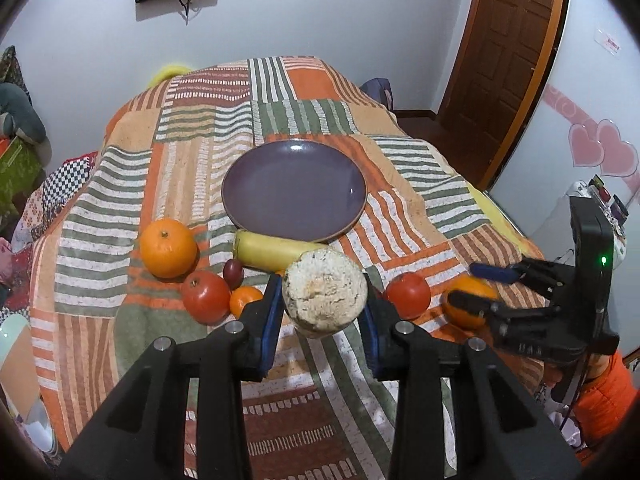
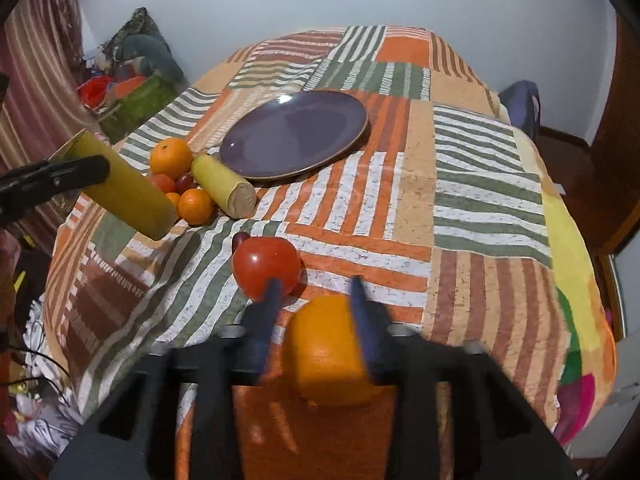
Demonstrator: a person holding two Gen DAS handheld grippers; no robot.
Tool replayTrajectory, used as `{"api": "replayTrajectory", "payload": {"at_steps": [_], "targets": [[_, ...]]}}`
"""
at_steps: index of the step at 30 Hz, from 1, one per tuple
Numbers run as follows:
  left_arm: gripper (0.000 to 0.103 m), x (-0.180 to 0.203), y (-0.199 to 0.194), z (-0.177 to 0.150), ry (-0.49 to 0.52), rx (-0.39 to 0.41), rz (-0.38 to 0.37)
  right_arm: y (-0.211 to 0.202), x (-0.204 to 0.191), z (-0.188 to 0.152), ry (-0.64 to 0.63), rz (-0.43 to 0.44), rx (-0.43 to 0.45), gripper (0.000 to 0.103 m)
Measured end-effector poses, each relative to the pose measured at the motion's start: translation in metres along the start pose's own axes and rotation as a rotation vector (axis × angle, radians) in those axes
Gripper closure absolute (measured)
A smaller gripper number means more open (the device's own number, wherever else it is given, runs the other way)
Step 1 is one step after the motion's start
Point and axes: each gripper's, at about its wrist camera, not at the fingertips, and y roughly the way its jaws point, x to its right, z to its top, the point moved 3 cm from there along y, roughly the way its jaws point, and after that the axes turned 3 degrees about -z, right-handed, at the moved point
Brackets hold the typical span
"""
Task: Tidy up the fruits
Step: 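Lift the orange with the right gripper while the left lifts the yellow cob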
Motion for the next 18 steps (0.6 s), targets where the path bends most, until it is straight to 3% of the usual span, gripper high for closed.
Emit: {"api": "replayTrajectory", "payload": {"at_steps": [1, 6, 9, 11, 18], "targets": [[0.068, 0.0, 0.001, -0.001, -0.003, -0.004, -0.002, 0.0, -0.002, -0.002, -0.022, -0.022, 0.004, 0.024], [0.068, -0.001, 0.001, -0.003, -0.01, -0.005, -0.002, 0.006, 0.004, -0.016, -0.043, -0.082, -0.021, 0.023], [0.068, -0.002, 0.001, -0.003, -0.016, -0.001, -0.002, 0.007, 0.019, -0.022, 0.003, -0.111, -0.034, 0.033], [0.068, -0.002, 0.001, -0.002, -0.02, 0.001, -0.002, 0.009, 0.028, -0.024, 0.018, -0.142, -0.045, 0.052], [0.068, -0.003, -0.004, 0.007, -0.028, 0.025, 0.0, 0.005, 0.041, -0.018, 0.079, -0.088, -0.042, 0.055]]}}
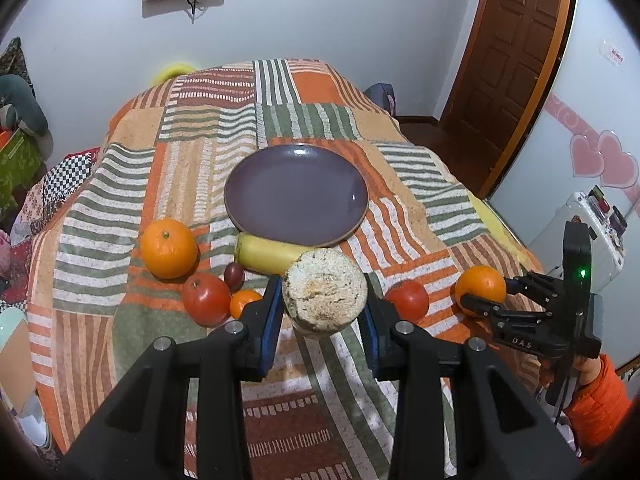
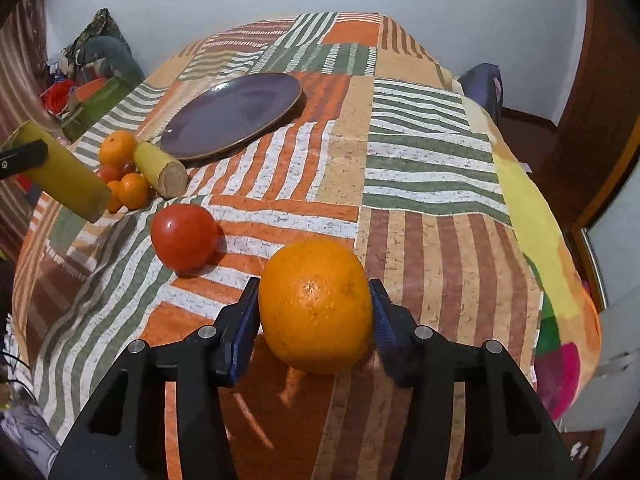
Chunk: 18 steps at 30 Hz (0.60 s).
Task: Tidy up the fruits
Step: 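Lift the orange with the right gripper while the left lifts the yellow cob, then lower the orange onto the plate with the right gripper while the left sets the cob there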
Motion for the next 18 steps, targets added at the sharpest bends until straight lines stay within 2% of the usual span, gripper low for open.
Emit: {"api": "replayTrajectory", "payload": {"at_steps": [4, 10, 18], "targets": [[0.068, -0.002, -0.003, 0.011, 0.002, 0.024, 0.008, -0.004, -0.008, 0.012, -0.026, 0.01, 0.033, 0.055], [0.068, -0.007, -0.005, 0.033, 0.009, 0.062, 0.018, -0.016, -0.02, 0.051, -0.066, 0.023, 0.134, 0.055], [0.068, -0.012, 0.014, 0.059, 0.014, 0.071, 0.025, -0.018, -0.039, 0.101, -0.118, 0.03, 0.241, 0.055]]}}
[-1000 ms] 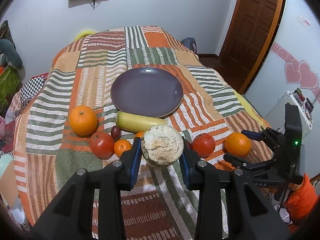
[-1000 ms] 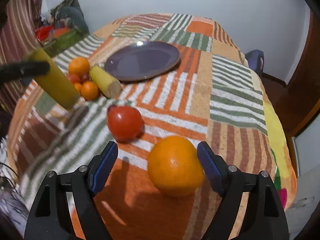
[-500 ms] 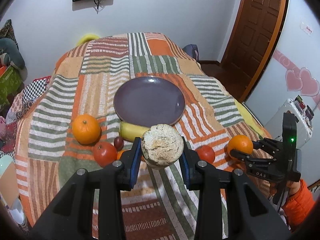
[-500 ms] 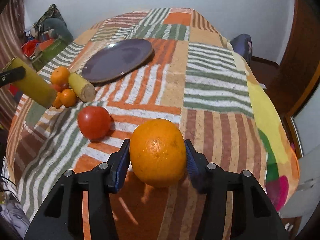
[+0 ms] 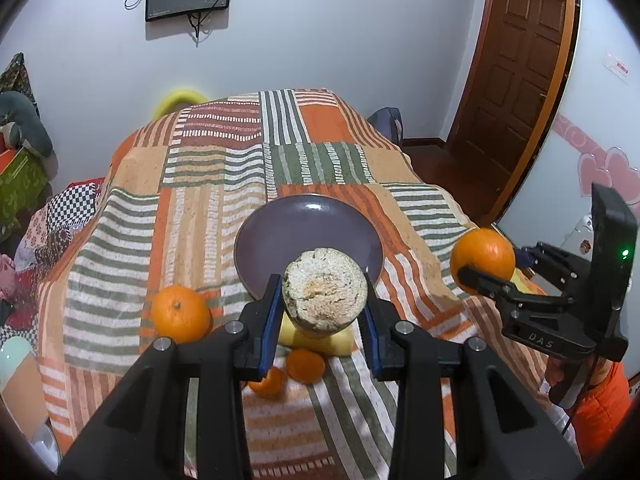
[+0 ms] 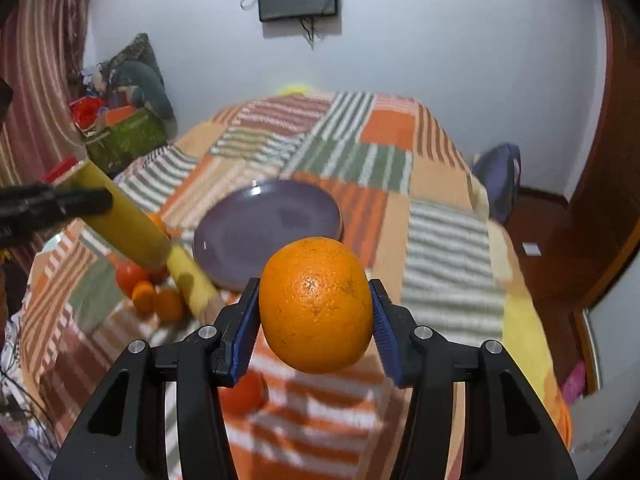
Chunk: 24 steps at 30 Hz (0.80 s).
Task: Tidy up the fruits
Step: 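Lower the orange onto the plate with the right gripper while the left sets the cob there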
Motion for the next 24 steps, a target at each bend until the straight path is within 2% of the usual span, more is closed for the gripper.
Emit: {"api": "replayTrajectory", "payload": {"at_steps": [11, 18, 24], "targets": [[0.068, -0.014, 0.047, 0.019, -0.002, -0.047, 0.01, 0.036, -0.016, 0.037, -0.054, 0.013, 0.037, 0.055], [0.068, -0.019, 0.079, 0.019, 0.005, -0.107, -0.001, 0.068, -0.026, 0.043, -0.085, 0.02, 0.004, 0.055], [0.068, -0.024, 0.106, 0.017, -0.015, -0.171, -0.042, 0.092, -0.029, 0.04, -0.101, 0.024, -0.043, 0.055]]}}
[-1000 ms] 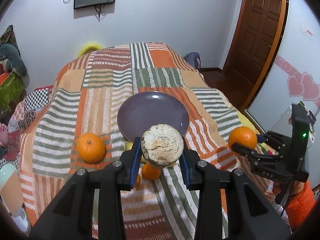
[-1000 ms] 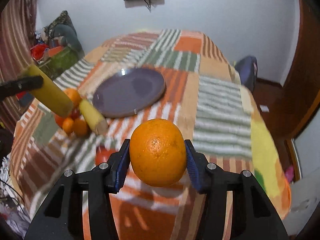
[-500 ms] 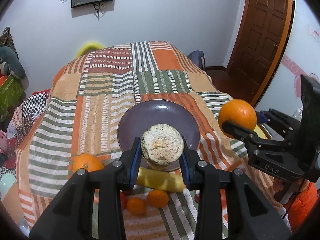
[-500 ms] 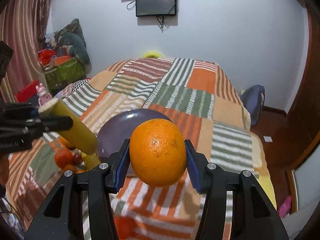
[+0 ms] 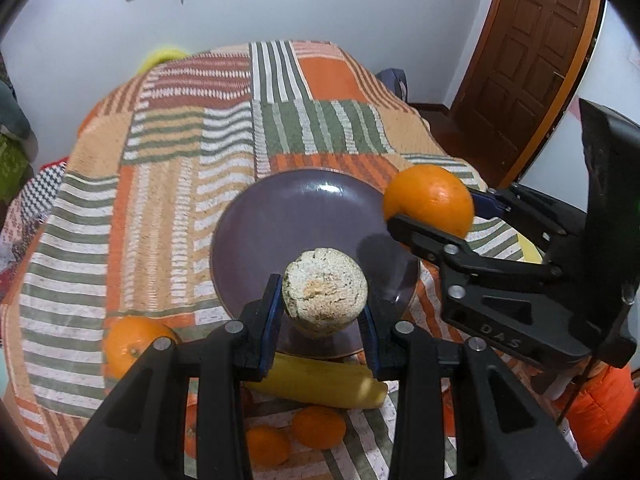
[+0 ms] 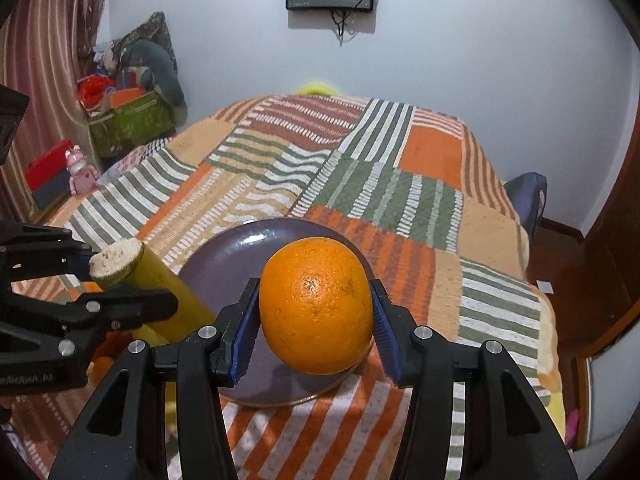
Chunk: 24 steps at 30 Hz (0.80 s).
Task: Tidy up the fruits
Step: 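Lower the orange onto the plate with the right gripper while the left sets the cob there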
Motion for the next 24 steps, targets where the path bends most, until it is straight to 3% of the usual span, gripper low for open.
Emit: {"api": "replayTrajectory", "payload": {"at_steps": [8, 24], "targets": [[0.068, -0.01, 0.018, 0.011, -0.02, -0.022, -0.032, 0.027, 0.002, 0.0, -0.019, 0.005, -0.055, 0.055], [0.059, -0.047, 0.053, 0.035, -0.086, -0.033, 0.051, 0.059, 0.002, -0.002, -0.035, 0.009, -0.116, 0.055]]}}
